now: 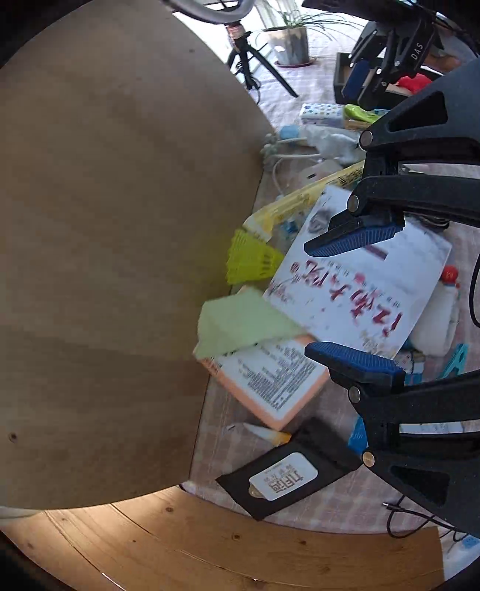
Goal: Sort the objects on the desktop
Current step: 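Move both grippers back toward the white box in the pile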
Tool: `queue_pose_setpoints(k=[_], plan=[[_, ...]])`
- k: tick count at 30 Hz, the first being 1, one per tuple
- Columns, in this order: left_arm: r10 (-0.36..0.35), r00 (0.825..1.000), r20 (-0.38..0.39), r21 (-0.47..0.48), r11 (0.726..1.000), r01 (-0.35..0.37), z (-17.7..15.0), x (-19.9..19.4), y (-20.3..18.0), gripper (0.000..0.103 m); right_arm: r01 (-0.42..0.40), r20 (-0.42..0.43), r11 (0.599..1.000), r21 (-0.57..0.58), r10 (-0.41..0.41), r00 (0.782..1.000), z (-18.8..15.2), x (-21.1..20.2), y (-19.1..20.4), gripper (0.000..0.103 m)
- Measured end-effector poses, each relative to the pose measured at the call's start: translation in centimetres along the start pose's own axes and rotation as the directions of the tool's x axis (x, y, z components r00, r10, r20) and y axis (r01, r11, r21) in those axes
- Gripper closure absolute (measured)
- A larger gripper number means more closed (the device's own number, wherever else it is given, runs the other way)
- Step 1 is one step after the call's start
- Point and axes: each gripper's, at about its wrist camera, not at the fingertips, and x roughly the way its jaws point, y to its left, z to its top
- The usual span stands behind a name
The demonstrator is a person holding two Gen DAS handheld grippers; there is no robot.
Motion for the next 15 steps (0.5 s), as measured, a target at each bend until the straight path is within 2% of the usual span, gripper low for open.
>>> queue_pose_setpoints(k=[5, 7, 11, 13, 15], plan=[[0.007, 1.000, 0.025, -0.123, 0.992, -0.004, 3.8, 2.1, 4.5, 0.056, 0.018, -0.037, 0.999, 0.044, -0.016, 0.999, 3.3, 3.7, 0.9, 0.054], [0.009, 1.000, 0.024, -0.160, 0.987, -0.005, 4.6, 3.1, 5.6, 0.051, 0.022, -0.049, 0.997, 0.074, -0.018, 0.999, 4.0, 5.1, 0.7, 0.054], [0.022, 1.000, 0.010, -0.200, 0.980, -0.020, 5.6, 5.6, 6.9, 0.050, 0.052, -0.067, 0.992, 0.112, -0.045, 0.997, 4.9, 7.5, 0.4, 0.054], [-0.016, 1.000, -0.002, -0.218, 0.976, 0.015, 5.6, 6.9, 7.0, 0.050, 0.041, -0.084, 0.990, 0.135, -0.030, 0.996, 5.1, 8.6, 0.3, 0.054], [-0.056, 0.998, -0.038, -0.193, 0.980, 0.048, 5.4, 8.0, 6.0, 0.050, 0.044, -0.086, 0.989, 0.140, -0.032, 0.996, 5.2, 9.3, 0.6, 0.053]])
